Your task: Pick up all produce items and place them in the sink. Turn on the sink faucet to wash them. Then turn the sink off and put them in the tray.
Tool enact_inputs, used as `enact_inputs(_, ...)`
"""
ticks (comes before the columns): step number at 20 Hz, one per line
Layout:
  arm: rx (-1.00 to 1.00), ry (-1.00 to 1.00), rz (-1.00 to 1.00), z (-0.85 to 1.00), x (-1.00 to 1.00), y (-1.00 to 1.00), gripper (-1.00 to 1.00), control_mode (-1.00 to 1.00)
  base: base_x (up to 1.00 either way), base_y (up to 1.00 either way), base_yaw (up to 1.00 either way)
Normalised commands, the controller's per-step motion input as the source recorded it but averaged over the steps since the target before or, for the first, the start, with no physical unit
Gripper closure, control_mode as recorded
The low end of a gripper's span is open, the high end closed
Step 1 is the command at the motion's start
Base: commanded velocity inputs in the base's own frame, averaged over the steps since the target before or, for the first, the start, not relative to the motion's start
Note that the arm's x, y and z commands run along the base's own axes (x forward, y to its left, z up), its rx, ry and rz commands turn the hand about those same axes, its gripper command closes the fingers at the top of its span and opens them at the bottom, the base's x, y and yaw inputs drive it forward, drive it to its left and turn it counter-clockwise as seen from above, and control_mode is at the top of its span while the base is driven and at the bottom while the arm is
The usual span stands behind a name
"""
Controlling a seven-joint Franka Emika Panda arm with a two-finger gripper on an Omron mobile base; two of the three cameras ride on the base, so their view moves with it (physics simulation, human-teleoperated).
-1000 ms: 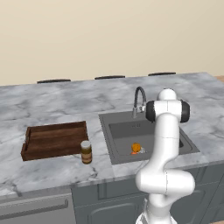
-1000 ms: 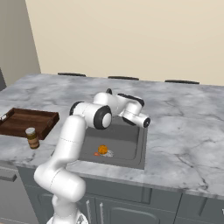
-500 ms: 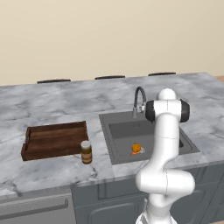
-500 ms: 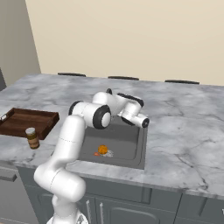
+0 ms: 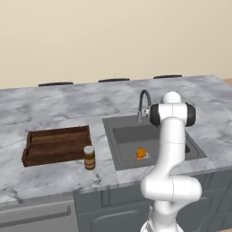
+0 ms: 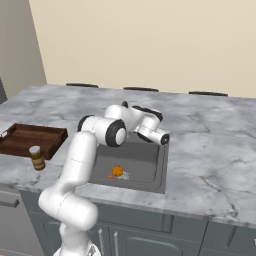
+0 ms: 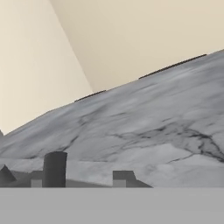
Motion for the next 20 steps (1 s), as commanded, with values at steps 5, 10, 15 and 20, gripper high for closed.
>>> enact_inputs(5,0.09,0.05,-0.03,-0.38,0.08,-0.76,1.00,-1.00,0.00,0.00,0.00)
enact_inputs(10,0.11,0.05,-0.03,-0.41,0.07,-0.79,1.00,-1.00,0.00,0.00,0.00)
enact_inputs(15,0.13,0.04,-0.02,-0.46,0.06,-0.82,1.00,-1.00,0.00,0.00,0.00)
enact_inputs(20,0.13,0.06,-0.02,-0.49,0.08,-0.81,1.00,-1.00,0.00,0.00,0.00)
